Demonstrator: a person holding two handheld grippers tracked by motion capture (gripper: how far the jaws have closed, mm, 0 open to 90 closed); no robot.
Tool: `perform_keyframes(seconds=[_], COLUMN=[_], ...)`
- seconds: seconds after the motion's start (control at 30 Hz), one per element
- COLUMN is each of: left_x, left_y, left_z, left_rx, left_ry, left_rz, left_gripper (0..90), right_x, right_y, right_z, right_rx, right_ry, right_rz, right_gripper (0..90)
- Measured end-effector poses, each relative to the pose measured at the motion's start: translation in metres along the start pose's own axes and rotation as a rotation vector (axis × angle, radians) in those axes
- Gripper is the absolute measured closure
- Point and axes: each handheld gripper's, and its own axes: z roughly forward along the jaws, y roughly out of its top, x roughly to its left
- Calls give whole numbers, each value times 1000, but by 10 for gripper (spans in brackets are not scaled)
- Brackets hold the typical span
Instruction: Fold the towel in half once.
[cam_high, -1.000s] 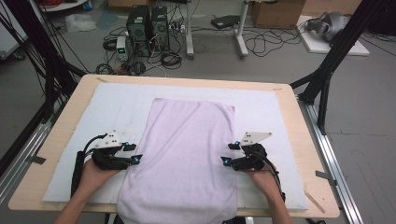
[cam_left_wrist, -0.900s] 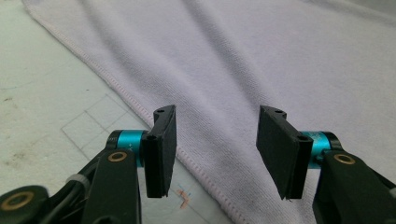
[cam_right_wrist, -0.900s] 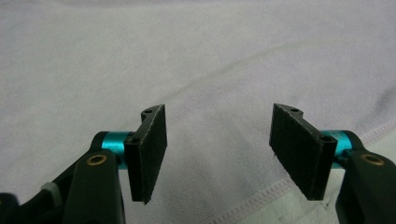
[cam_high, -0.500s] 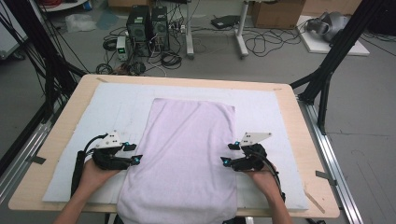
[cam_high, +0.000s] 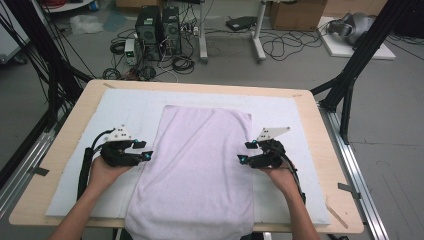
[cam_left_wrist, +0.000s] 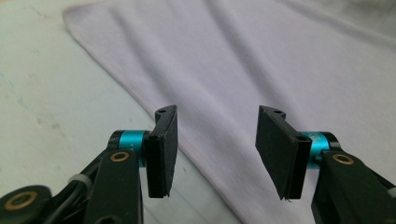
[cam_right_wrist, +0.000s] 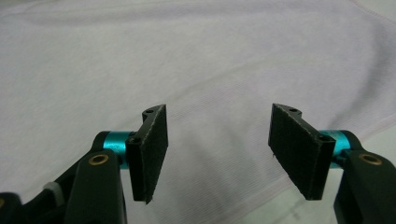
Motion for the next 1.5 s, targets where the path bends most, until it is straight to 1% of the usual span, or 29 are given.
perform_keyframes(seconds=[0.03, 0.1, 0.13, 0.17, 0.23, 0.3, 0.37, 0.43, 0.47, 0.53, 0.6, 0.67, 0.7, 0.77, 0.8, 0.83, 0.87, 0.9, 0.93, 0.97, 1.0, 1.03, 1.07, 1.1, 1.17, 1.27, 1.33, 1.4, 1.5], left_x=[2, 8, 11, 14, 24, 35, 48, 59, 63, 70, 75, 78, 79, 78, 77, 76, 75, 74, 73, 74, 74, 75, 75, 76, 76, 78, 78, 77, 74], left_y=[5, 17, 24, 30, 41, 51, 56, 58, 57, 52, 47, 42, 41, 40, 41, 42, 43, 45, 46, 48, 48, 48, 48, 48, 48, 49, 52, 56, 63], left_z=[2, 7, 9, 11, 16, 23, 32, 43, 48, 58, 69, 78, 83, 92, 96, 101, 105, 107, 108, 108, 108, 108, 108, 107, 106, 101, 95, 86, 68], left_rx=[-8, -2, -2, -5, 2, 17, 36, 73, 79, 83, 82, 79, 84, 99, 110, 125, 134, 136, 143, 151, 153, 153, 154, 159, 159, 160, 147, 125, 96], left_ry=[4, 9, 12, 11, 21, 35, 46, 71, 83, 91, 90, 86, 85, 86, 83, 86, 98, 117, 142, 170, 173, 173, 173, 173, 173, 178, 173, 170, 156], left_rz=[-1, 7, 7, 7, 7, -3, -27, -37, -46, -73, -112, -141, -146, -142, -137, -131, -125, -118, -123, -119, -125, -131, -138, -139, -145, -144, -139, -119, -84], left_gripper=[496, 504, 505, 511, 524, 526, 537, 546, 555, 574, 589, 592, 593, 594, 592, 588, 586, 591, 631, 704, 766, 803, 833, 853, 868, 874, 875, 875, 874], right_x=[-5, -13, -18, -22, -31, -41, -50, -59, -64, -73, -81, -87, -90, -94, -95, -96, -96, -97, -97, -98, -98, -98, -98, -98, -98, -95, -94, -91, -86], right_y=[3, 10, 15, 20, 29, 38, 45, 49, 50, 48, 44, 39, 36, 32, 30, 29, 28, 27, 26, 24, 23, 21, 20, 20, 20, 24, 27, 31, 40], right_z=[1, 0, 0, -1, -4, -5, -4, -1, 2, 8, 14, 22, 25, 31, 34, 36, 39, 41, 44, 47, 49, 49, 49, 49, 49, 49, 46, 41, 27], right_rx=[4, 7, 18, 11, 5, 12, 22, 19, 21, 32, 35, 53, 66, 87, 93, 86, 90, 96, 107, 120, 126, 108, 94, 90, 87, 101, 86, 74, 38], right_ry=[-6, -16, -18, -29, -33, -52, -68, -87, -96, -125, -141, -155, -158, -168, -170, -171, -176, -184, -191, -195, -203, -211, -209, -203, -163, -161, -159, -159, -152], right_rz=[0, 8, 12, 2, 11, 13, 12, 21, 30, 38, 59, 89, 98, 105, 109, 114, 121, 115, 123, 127, 130, 138, 145, 145, 152, 139, 134, 117, 97], right_gripper=[373, 376, 378, 381, 387, 401, 418, 436, 446, 464, 473, 478, 482, 483, 483, 483, 483, 489, 498, 515, 541, 594, 643, 704, 832, 853, 854, 855, 855])
